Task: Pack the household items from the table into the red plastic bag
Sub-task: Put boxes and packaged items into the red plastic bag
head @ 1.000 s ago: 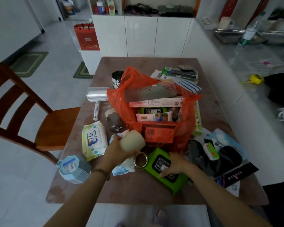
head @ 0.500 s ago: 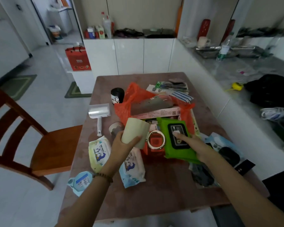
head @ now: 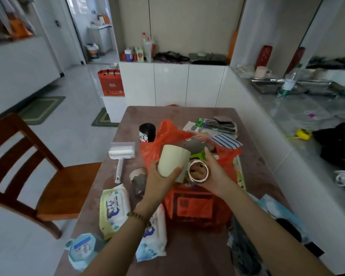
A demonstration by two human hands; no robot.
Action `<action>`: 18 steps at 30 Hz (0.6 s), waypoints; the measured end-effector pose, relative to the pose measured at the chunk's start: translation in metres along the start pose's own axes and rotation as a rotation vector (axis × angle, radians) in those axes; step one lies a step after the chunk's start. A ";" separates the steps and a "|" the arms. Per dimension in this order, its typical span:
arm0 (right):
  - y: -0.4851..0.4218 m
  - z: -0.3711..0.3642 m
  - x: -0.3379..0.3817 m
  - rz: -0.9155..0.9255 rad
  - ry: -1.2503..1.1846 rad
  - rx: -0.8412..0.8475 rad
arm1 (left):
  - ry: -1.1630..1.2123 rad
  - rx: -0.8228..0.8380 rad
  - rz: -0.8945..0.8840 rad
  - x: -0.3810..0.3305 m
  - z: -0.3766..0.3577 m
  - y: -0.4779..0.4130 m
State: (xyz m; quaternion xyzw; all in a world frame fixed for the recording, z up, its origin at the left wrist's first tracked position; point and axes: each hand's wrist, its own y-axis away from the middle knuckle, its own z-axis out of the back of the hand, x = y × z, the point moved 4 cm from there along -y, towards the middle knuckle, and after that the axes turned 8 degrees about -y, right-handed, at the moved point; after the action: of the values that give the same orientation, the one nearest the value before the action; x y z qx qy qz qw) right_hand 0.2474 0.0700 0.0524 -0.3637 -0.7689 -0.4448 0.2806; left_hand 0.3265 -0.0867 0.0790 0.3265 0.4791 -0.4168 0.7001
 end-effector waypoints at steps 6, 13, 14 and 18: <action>-0.011 0.018 0.031 0.132 0.280 -0.016 | -0.254 -0.226 -0.233 -0.017 -0.001 -0.012; -0.032 0.012 0.046 0.213 0.617 -0.077 | -0.425 -0.226 0.081 0.022 0.030 -0.050; -0.038 0.005 0.040 0.213 0.644 -0.068 | -0.362 -0.175 0.104 0.030 0.030 -0.052; -0.070 -0.020 0.000 0.107 0.674 -0.049 | -0.210 -0.263 0.104 0.039 0.042 -0.054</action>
State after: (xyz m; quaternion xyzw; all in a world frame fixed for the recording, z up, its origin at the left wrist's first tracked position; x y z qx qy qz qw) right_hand 0.1930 0.0291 0.0282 -0.2427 -0.6016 -0.5431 0.5331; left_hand 0.3021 -0.1570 0.0524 0.2112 0.4363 -0.3456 0.8035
